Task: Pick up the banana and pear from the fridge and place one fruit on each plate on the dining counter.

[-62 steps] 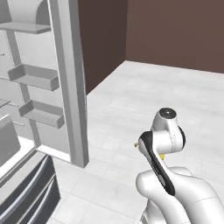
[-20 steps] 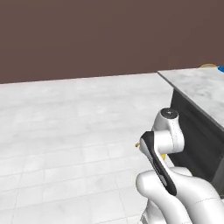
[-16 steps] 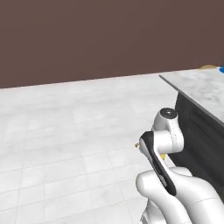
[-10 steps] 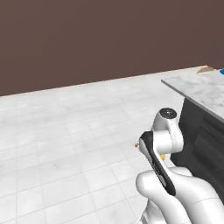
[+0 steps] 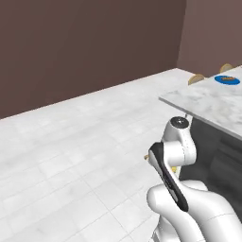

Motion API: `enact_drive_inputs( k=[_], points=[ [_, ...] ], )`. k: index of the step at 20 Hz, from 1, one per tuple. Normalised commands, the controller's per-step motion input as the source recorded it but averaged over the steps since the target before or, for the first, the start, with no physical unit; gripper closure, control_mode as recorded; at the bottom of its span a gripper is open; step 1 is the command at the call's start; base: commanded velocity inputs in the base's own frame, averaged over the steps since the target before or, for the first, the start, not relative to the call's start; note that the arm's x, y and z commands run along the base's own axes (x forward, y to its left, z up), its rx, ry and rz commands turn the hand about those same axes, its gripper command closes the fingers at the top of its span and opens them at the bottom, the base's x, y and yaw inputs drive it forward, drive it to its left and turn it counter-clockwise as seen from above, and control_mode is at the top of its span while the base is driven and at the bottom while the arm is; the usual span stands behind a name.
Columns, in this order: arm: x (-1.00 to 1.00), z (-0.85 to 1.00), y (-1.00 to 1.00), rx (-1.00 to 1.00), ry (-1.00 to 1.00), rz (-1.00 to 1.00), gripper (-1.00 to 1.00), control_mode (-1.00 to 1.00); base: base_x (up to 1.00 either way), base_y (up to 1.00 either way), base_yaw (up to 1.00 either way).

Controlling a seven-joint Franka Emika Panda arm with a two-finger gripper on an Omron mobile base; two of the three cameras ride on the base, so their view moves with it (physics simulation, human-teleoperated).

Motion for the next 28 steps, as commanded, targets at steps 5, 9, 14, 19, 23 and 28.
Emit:
enact_drive_inputs(
  k=[5, 9, 14, 19, 23, 28],
  points=[
    [0.0, 0.0, 0.0, 0.0, 0.0, 0.0, 1.0, 1.0, 1.0, 0.59, -0.51],
    [0.0, 0.0, 0.0, 0.0, 0.0, 0.0, 1.0, 1.0, 1.0, 0.68, -0.41],
    [0.0, 0.0, 0.0, 0.0, 0.0, 0.0, 1.0, 1.0, 1.0, 0.86, -0.37],
    [0.0, 0.0, 0.0, 0.0, 0.0, 0.0, 1.0, 1.0, 1.0, 0.84, -0.41],
    [0.0, 0.0, 0.0, 0.0, 0.0, 0.0, 1.0, 1.0, 1.0, 0.8, -0.58],
    [0.0, 0.0, 0.0, 0.0, 0.0, 0.0, 1.0, 1.0, 1.0, 0.88, -0.54]
  ],
)
